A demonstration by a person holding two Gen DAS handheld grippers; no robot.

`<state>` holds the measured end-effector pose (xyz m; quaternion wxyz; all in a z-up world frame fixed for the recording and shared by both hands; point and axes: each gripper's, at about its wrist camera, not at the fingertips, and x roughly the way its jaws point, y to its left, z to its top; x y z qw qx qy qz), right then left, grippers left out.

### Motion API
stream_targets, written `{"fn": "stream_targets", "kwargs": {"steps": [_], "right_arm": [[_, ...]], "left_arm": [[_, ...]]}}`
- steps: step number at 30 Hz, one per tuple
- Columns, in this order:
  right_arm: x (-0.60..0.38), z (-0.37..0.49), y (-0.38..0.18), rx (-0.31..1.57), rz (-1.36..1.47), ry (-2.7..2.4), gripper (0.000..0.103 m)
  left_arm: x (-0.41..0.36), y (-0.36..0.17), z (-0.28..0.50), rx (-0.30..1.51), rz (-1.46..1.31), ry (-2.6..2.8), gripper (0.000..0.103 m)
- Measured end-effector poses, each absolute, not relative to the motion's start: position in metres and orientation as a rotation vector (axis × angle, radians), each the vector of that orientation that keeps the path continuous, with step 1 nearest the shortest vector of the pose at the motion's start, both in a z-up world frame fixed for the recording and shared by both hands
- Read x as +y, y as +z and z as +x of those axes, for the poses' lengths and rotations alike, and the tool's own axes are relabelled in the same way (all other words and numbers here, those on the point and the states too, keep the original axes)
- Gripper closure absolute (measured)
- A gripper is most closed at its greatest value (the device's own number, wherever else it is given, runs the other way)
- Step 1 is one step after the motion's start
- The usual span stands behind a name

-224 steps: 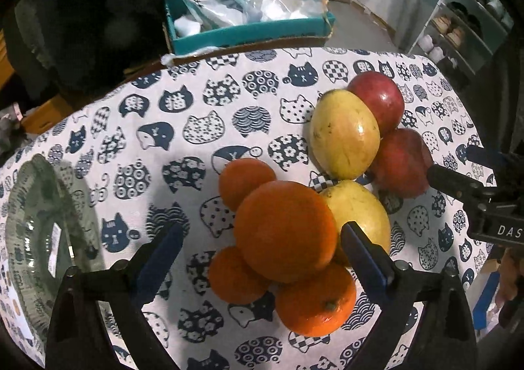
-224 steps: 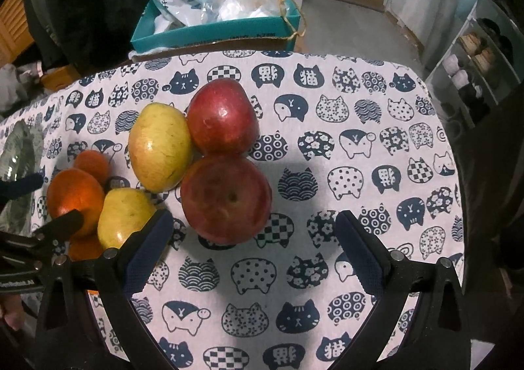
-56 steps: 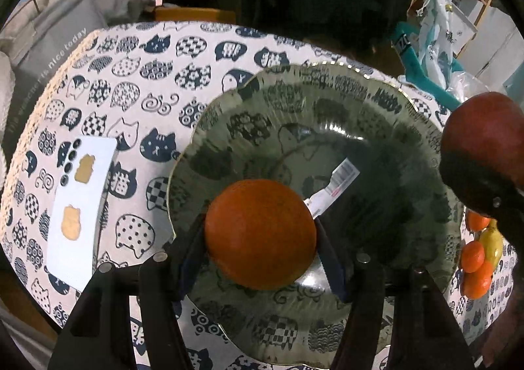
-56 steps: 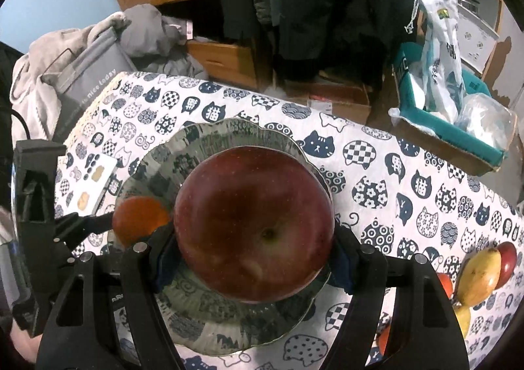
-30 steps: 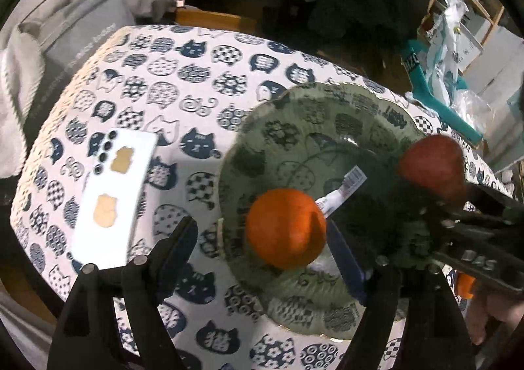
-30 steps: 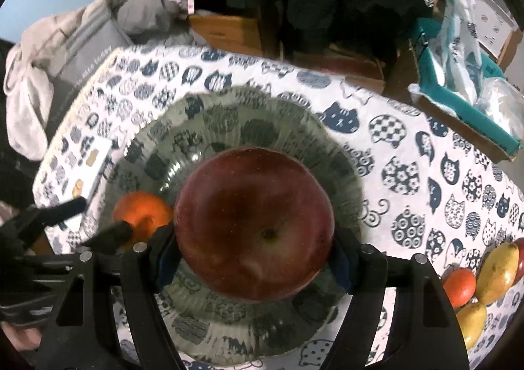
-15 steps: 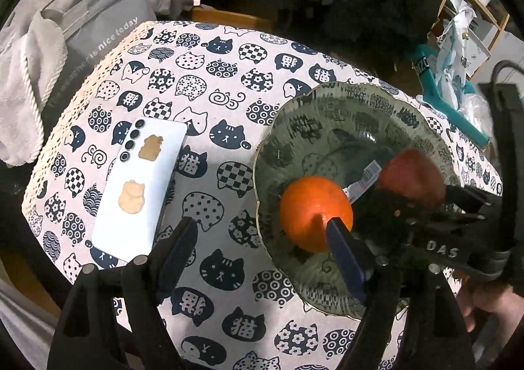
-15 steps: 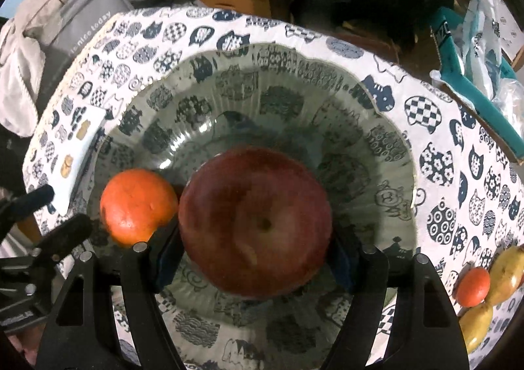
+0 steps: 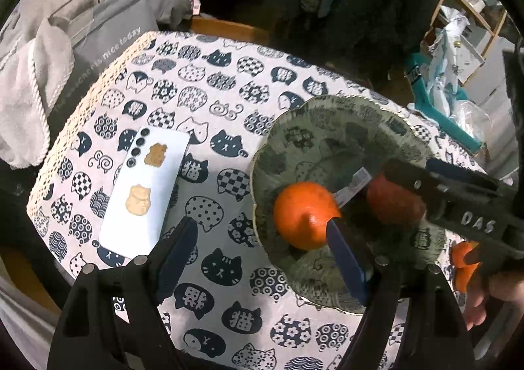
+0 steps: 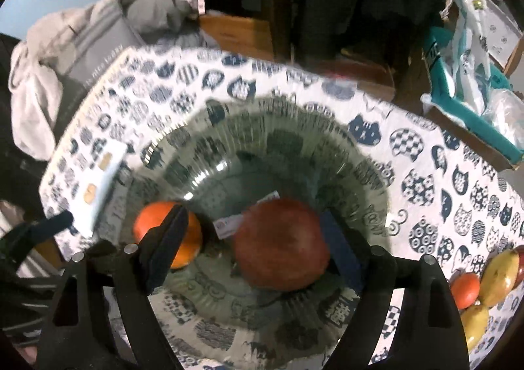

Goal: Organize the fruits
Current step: 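Lower the orange into the glass bowl with the left tool while the right tool lowers the apple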

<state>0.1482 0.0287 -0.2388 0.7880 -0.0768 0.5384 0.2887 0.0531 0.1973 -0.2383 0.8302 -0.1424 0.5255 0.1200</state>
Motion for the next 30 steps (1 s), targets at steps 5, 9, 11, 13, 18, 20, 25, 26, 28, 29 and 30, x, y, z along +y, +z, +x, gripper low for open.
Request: {"fn": "stream_targets", "kwargs": {"steps": [5, 9, 11, 13, 18, 20, 25, 26, 28, 29, 30], "right_arm": [[0.020, 0.142, -0.201, 1.078, -0.150, 0.622, 0.019], [0.005, 0.135, -0.171, 1.012, -0.137, 0.596, 0.019], [-0.006, 0.131, -0.157, 0.981, -0.132, 0.578, 0.019], [-0.013, 0.127, -0.145, 0.948, -0.136, 0.555, 0.019], [-0.035, 0.115, -0.114, 0.873, -0.137, 0.516, 0.019], [-0.042, 0.108, -0.103, 0.840, -0.135, 0.510, 0.019], [-0.060, 0.090, -0.077, 0.770, -0.148, 0.481, 0.019], [-0.063, 0.088, -0.073, 0.762, -0.147, 0.476, 0.019], [-0.070, 0.082, -0.065, 0.741, -0.144, 0.471, 0.019], [-0.075, 0.079, -0.059, 0.722, -0.141, 0.468, 0.019], [-0.079, 0.076, -0.055, 0.707, -0.141, 0.465, 0.019]], "left_arm": [[0.189, -0.220, 0.052, 1.080, -0.298, 0.232, 0.021], [0.180, -0.201, 0.049, 1.043, -0.282, 0.212, 0.021], [0.177, -0.193, 0.048, 1.027, -0.280, 0.202, 0.021], [0.175, -0.184, 0.046, 1.005, -0.281, 0.194, 0.021], [0.168, -0.161, 0.041, 0.951, -0.272, 0.178, 0.020], [0.166, -0.153, 0.038, 0.931, -0.270, 0.176, 0.017], [0.161, -0.135, 0.033, 0.891, -0.266, 0.165, 0.017], [0.159, -0.131, 0.031, 0.883, -0.263, 0.163, 0.017], [0.154, -0.121, 0.029, 0.859, -0.252, 0.156, 0.017], [0.151, -0.117, 0.027, 0.848, -0.245, 0.155, 0.017], [0.148, -0.114, 0.026, 0.840, -0.237, 0.154, 0.016]]}}
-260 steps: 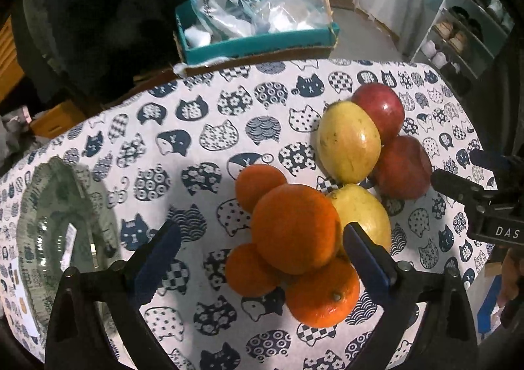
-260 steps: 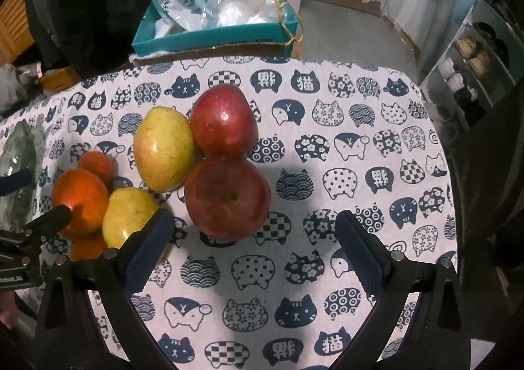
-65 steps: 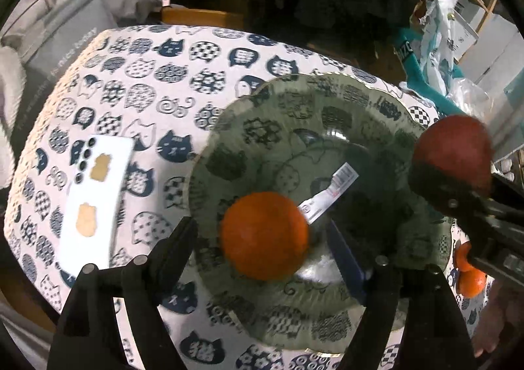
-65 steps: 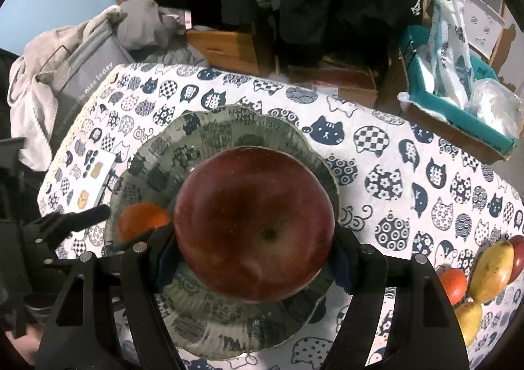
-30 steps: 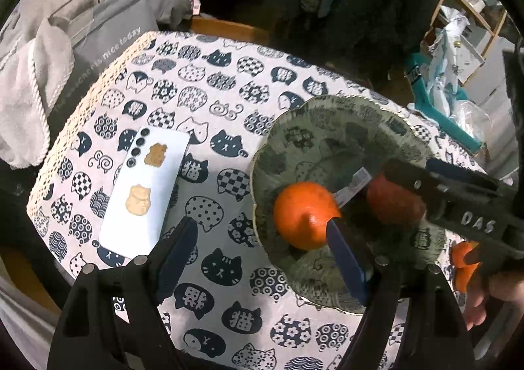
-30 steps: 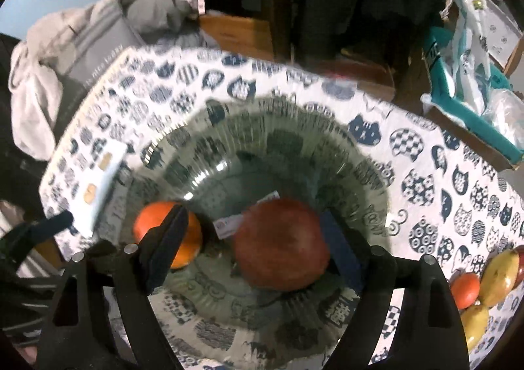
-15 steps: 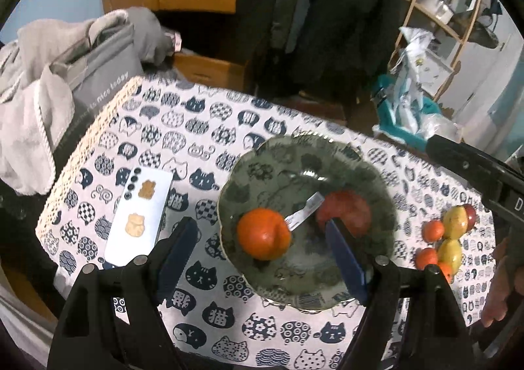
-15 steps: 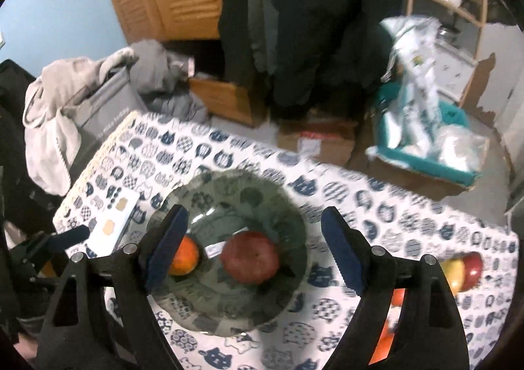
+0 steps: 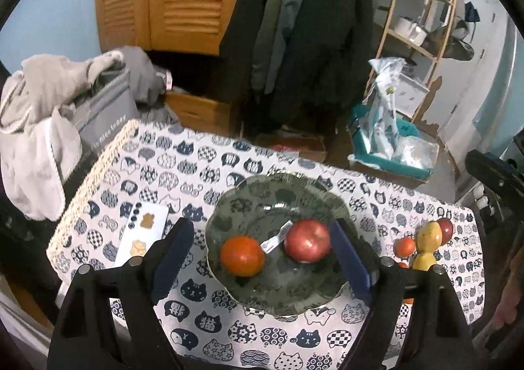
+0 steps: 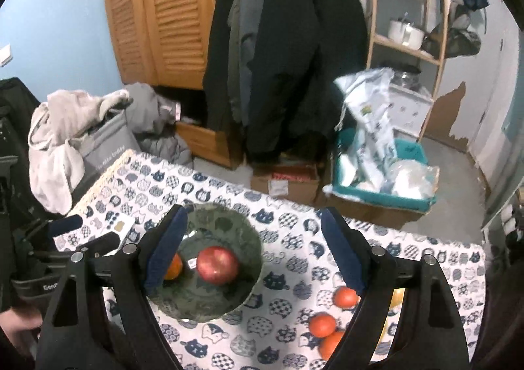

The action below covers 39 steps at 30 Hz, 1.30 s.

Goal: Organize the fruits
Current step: 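Lower the orange into the glass bowl with the left tool while the right tool lowers the apple, then open both tools and withdraw them from the bowl toward the fruit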

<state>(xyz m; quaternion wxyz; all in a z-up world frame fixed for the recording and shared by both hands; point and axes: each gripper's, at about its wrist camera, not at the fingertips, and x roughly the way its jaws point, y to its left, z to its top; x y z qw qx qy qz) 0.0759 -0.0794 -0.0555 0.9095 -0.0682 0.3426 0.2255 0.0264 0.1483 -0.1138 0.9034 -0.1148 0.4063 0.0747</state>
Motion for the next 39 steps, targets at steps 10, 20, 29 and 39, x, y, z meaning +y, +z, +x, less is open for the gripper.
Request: {"fn": "stream_targets", "kwargs": {"steps": [10, 20, 29, 39], "right_arm": [[-0.133, 0.046, -0.019, 0.572, -0.129, 0.423, 0.013], [-0.179, 0.022, -0.002, 0.506, -0.121, 0.376, 0.012], [-0.222, 0.012, -0.012, 0.510, -0.130, 0.277, 0.012], [-0.258, 0.013, -0.021, 0.530, -0.114, 0.192, 0.012]], "left_arm": [[0.118, -0.078, 0.018, 0.761, -0.208, 0.102, 0.013], [0.075, -0.055, 0.017, 0.715, -0.153, 0.028, 0.010], [0.033, -0.052, 0.023, 0.716, -0.094, -0.019, 0.010], [0.001, -0.052, 0.032, 0.718, -0.061, -0.055, 0.010]]}}
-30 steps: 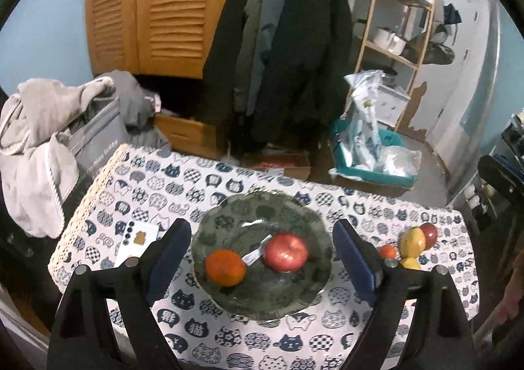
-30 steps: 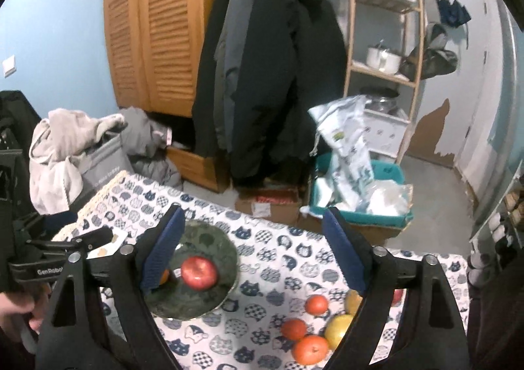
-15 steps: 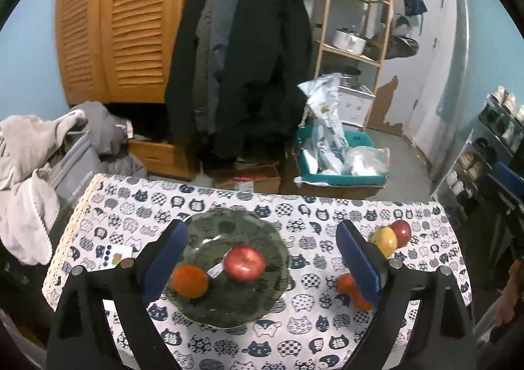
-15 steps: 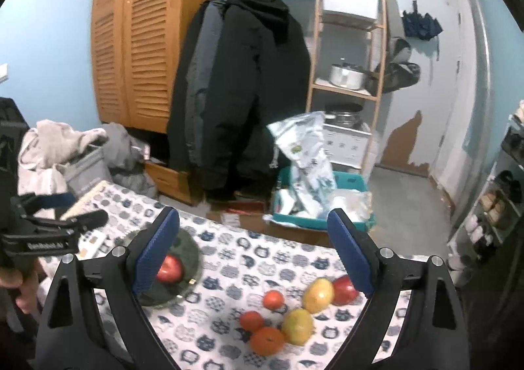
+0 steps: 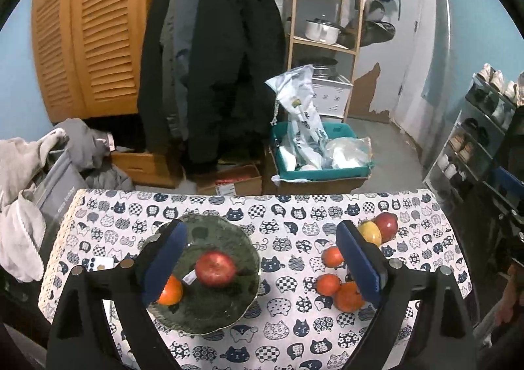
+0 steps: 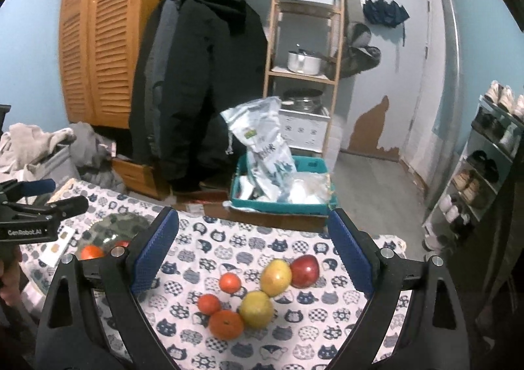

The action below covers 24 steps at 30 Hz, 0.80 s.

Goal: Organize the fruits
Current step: 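Open both tools and withdraw them from the bowl toward the fruit, then grasp an orange with the left tool while the right tool grasps a yellow pear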

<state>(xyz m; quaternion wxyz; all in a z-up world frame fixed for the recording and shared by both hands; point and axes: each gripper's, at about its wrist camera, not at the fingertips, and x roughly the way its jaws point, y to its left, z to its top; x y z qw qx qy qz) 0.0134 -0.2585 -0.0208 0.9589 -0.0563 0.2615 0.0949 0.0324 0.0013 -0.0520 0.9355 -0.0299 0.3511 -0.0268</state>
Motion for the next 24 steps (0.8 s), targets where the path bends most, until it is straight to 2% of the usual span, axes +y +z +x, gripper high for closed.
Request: {"fn": "stream_targets", "kwargs": {"steps": [10, 24], "right_arm": [[-0.278, 0.030, -0.050, 0.618, -0.104, 0.149, 0.012], [-0.286, 0.073, -0.141, 0.896, -0.068, 0.157, 0.012]], "left_arm": [[-0.028, -0.083, 0.058, 0.790, -0.018, -0.080, 0.010], [-0.059, -0.160, 0.097, 0.972, 0.031, -0.081, 0.010]]}}
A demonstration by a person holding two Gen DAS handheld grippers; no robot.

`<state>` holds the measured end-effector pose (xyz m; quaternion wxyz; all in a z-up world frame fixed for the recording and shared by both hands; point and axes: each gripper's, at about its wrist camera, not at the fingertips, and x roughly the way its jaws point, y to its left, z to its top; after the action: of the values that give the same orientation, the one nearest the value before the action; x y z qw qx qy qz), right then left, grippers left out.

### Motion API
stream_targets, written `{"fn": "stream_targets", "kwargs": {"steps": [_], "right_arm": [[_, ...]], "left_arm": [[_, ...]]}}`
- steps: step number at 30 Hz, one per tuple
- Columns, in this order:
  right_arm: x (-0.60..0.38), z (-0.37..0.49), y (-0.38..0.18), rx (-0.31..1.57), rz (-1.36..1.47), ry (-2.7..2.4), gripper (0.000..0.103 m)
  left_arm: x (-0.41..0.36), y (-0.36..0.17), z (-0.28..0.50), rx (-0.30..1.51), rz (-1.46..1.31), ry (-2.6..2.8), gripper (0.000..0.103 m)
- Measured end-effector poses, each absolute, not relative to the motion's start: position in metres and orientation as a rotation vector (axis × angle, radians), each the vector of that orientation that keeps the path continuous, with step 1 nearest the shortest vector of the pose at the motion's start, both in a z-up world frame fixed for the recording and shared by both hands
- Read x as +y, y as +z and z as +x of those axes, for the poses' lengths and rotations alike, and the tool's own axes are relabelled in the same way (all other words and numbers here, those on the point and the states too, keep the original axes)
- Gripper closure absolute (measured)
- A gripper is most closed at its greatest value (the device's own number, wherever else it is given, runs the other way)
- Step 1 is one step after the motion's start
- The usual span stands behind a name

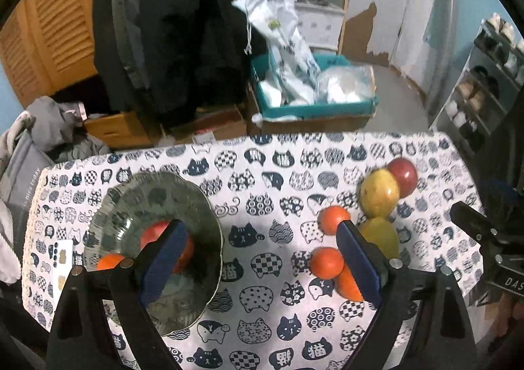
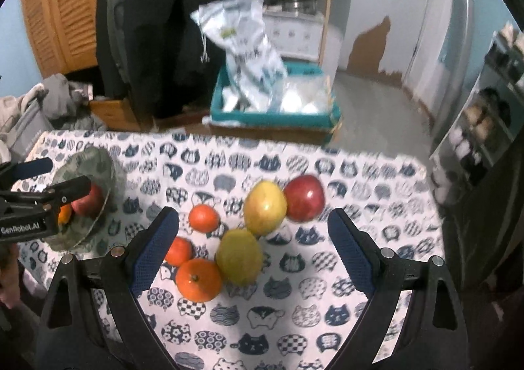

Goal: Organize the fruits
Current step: 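Grasp an orange with the left tool while the right tool grasps a yellow pear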

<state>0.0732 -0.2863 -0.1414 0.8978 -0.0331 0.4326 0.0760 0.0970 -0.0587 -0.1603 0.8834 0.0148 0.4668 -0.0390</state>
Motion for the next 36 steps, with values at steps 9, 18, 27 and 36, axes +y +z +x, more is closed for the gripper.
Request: {"fn": "stream_targets", "kwargs": {"steps": [9, 18, 27, 36], "right_arm": [[-0.289, 0.098, -0.192, 1.055, -0.020, 0.151, 0.012], [-0.284, 0.120, -0.234, 1.172, -0.024, 0.144, 0.012], [-0.280, 0.134, -0.273, 1.275, 0.004, 0.158, 0.012], [-0.280, 0.141, -0.298, 1.355, 0.055, 0.170, 0.016]], "left_arm": [[-0.063, -0.206, 0.115, 1.079, 0.037, -0.070, 0.010], [-0.073, -0.240, 0.124, 1.133, 0.058, -0.069, 0.010], [-0.080, -0.263, 0.126, 1.179, 0.074, -0.075, 0.010], [-0.081, -0.267, 0.125, 1.195, 0.085, -0.081, 0.010]]}}
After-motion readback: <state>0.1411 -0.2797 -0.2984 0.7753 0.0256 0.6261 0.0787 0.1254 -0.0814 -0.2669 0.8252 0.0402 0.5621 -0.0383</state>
